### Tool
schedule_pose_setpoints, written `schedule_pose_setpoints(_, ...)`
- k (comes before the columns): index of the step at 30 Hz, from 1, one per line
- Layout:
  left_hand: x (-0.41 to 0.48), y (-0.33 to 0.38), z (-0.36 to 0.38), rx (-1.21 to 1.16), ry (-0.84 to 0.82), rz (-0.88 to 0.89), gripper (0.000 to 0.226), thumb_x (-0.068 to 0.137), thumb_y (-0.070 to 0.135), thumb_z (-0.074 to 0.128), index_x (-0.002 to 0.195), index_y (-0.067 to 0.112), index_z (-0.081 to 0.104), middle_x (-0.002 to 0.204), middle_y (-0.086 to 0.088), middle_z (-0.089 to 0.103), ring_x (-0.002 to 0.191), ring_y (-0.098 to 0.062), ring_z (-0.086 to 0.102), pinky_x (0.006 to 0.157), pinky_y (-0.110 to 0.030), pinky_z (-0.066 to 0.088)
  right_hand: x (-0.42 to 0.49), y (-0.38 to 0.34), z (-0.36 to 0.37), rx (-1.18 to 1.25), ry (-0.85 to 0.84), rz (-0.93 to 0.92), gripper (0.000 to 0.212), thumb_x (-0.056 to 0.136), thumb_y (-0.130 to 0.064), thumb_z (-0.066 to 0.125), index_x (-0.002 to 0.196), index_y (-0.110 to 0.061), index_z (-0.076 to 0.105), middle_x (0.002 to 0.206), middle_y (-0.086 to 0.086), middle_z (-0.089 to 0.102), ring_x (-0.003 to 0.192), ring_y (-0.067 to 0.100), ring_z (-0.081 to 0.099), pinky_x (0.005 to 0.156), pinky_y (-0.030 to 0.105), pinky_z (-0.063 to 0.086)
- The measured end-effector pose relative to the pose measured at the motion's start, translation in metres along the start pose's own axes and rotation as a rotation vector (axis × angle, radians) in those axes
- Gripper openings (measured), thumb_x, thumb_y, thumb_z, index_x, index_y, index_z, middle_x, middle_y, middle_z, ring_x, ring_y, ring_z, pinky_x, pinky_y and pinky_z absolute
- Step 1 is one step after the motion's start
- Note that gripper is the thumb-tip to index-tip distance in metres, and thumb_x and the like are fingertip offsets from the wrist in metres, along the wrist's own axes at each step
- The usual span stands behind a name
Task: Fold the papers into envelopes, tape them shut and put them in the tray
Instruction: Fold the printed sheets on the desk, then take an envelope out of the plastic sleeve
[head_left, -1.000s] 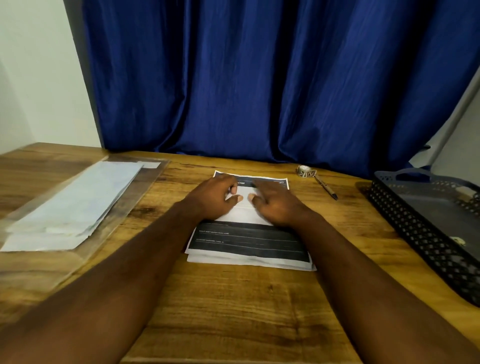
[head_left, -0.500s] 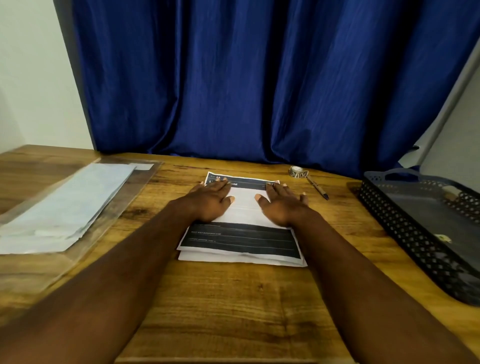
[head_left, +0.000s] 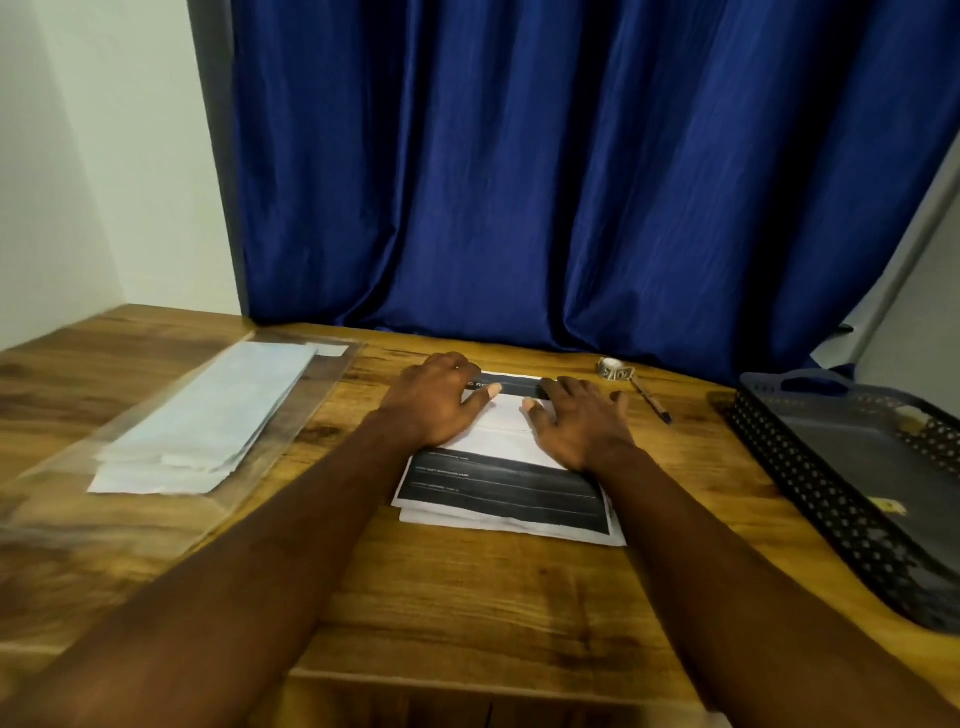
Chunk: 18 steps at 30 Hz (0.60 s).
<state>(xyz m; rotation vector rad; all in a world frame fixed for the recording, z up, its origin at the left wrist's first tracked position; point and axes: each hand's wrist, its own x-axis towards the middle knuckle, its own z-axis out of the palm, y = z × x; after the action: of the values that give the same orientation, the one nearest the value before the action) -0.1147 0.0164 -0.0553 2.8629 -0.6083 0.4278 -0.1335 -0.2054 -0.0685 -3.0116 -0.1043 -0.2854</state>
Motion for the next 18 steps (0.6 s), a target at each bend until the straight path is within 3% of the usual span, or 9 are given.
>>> schedule_pose_setpoints(3,-0.005,-0.008,-0.009,0.092,-0.019,-0.151,0.071,0.103,0.068,0.026,0.154,0.021,0.044,0.161,-0.008,0.041,0.147,-0.029,0.037,0.118,-0.053,0.031,0.003,-0.011,-0.007,0.049,0.037,-0.028,0.063,0.106,-0.065,0.029,0.157,-0.029,0.041,0.166,0.003,0.038,0.153,0.028,0.032,0.122,0.062,0.018)
schedule_pose_setpoints(6,-0.015,-0.025,-0.018,0.265,-0.115,-0.428,0.078,0.098,0.071,0.031,0.154,0.019,0.04,0.161,-0.015,0.04,0.147,-0.039,0.036,0.117,-0.06,0.029,0.011,-0.025,-0.009,0.072,0.037,-0.108,0.064,0.104,-0.066,0.033,0.155,-0.028,0.045,0.166,0.003,0.038,0.152,0.028,0.033,0.121,0.06,0.026)
schedule_pose_setpoints(11,-0.032,-0.05,-0.032,0.276,-0.243,-0.752,0.095,0.087,0.075,0.047,0.159,0.014,0.034,0.164,-0.022,0.033,0.149,-0.051,0.028,0.115,-0.073,0.02,0.021,-0.055,-0.013,0.054,-0.019,-0.195,0.063,0.104,-0.063,0.043,0.159,-0.032,0.041,0.172,0.001,0.03,0.157,0.026,0.026,0.124,0.057,0.019)
schedule_pose_setpoints(15,-0.049,-0.074,-0.036,0.201,-0.251,-0.84,0.089,0.085,0.074,0.056,0.152,0.016,0.045,0.154,-0.017,0.049,0.14,-0.043,0.046,0.112,-0.075,0.026,0.024,-0.077,-0.014,0.051,-0.029,-0.265,0.063,0.103,-0.062,0.048,0.159,-0.034,0.042,0.17,-0.002,0.032,0.155,0.024,0.028,0.12,0.052,0.023)
schedule_pose_setpoints(18,-0.057,-0.083,-0.041,0.128,-0.231,-0.837,0.077,0.082,0.067,0.065,0.138,0.016,0.057,0.134,-0.012,0.062,0.121,-0.036,0.059,0.104,-0.06,0.048,0.022,-0.095,-0.012,0.051,-0.053,-0.312,0.061,0.103,-0.06,0.053,0.158,-0.035,0.042,0.169,-0.004,0.034,0.155,0.023,0.029,0.121,0.054,0.021)
